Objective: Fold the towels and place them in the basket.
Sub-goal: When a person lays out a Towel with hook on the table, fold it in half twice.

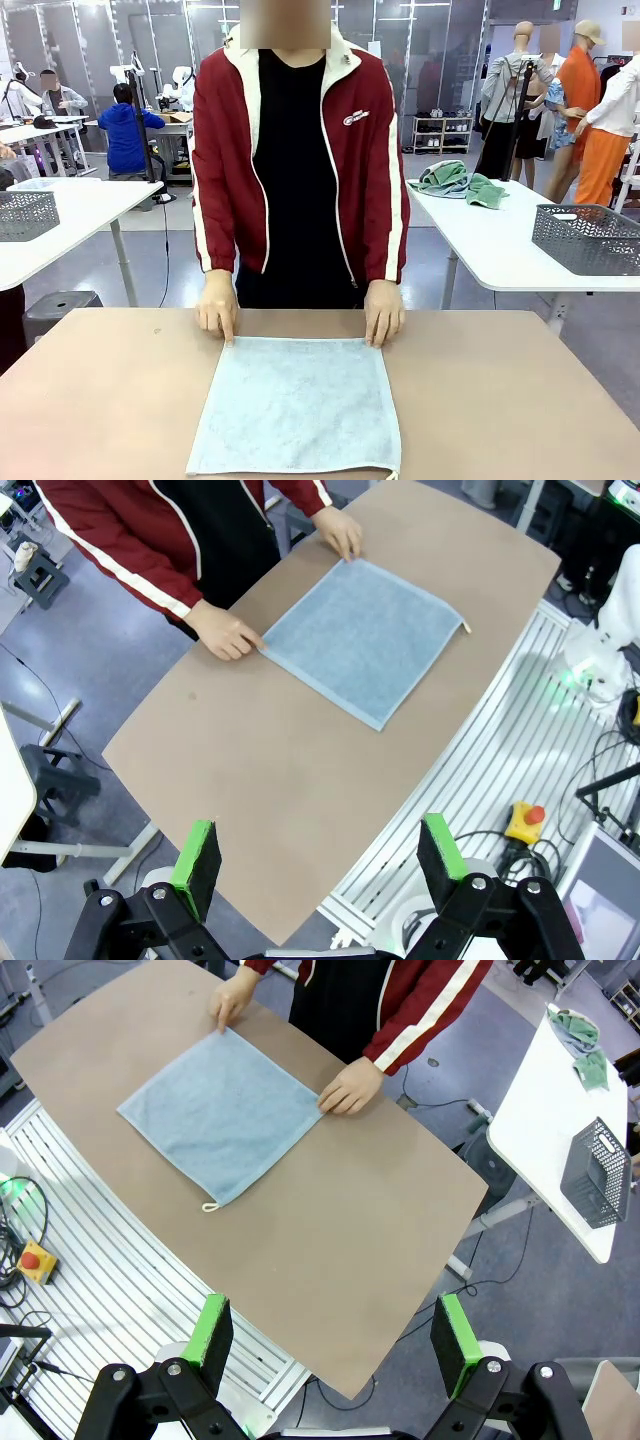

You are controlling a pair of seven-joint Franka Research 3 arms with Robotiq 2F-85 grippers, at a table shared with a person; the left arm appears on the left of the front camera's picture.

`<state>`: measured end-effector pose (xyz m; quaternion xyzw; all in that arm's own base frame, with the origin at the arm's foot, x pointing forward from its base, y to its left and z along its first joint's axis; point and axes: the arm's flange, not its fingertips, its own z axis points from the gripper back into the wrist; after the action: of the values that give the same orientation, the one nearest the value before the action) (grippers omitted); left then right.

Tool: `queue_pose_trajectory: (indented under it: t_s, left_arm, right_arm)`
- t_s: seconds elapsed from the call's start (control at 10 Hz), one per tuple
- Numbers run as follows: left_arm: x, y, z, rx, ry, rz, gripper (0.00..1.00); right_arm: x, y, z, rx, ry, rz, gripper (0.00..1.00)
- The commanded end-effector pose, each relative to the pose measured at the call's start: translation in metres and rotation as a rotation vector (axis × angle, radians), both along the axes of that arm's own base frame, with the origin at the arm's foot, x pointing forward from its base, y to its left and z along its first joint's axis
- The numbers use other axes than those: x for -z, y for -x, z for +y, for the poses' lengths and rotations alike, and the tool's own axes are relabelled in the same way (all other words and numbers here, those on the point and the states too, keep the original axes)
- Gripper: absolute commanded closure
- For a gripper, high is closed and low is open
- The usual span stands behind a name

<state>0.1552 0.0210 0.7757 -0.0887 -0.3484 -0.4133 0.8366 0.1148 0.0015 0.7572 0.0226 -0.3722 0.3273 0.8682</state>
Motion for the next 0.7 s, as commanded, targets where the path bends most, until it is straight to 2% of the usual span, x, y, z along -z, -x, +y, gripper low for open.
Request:
queue_pose_trajectory:
  t_s: [0.0, 0.6]
  left_arm:
    - [0.0004, -0.0018, -0.0025, 0.01, 0.003, -0.007, 0.0]
    - [0.0004, -0.0018, -0.0025, 0.01, 0.003, -0.007, 0.0]
  right_arm:
    - [-0.0023, 0.0064, -0.0009, 0.001, -0.002, -0.01, 0.0]
    - [-0.0023, 0.0064, -0.0009, 0.001, -0.002, -0.01, 0.0]
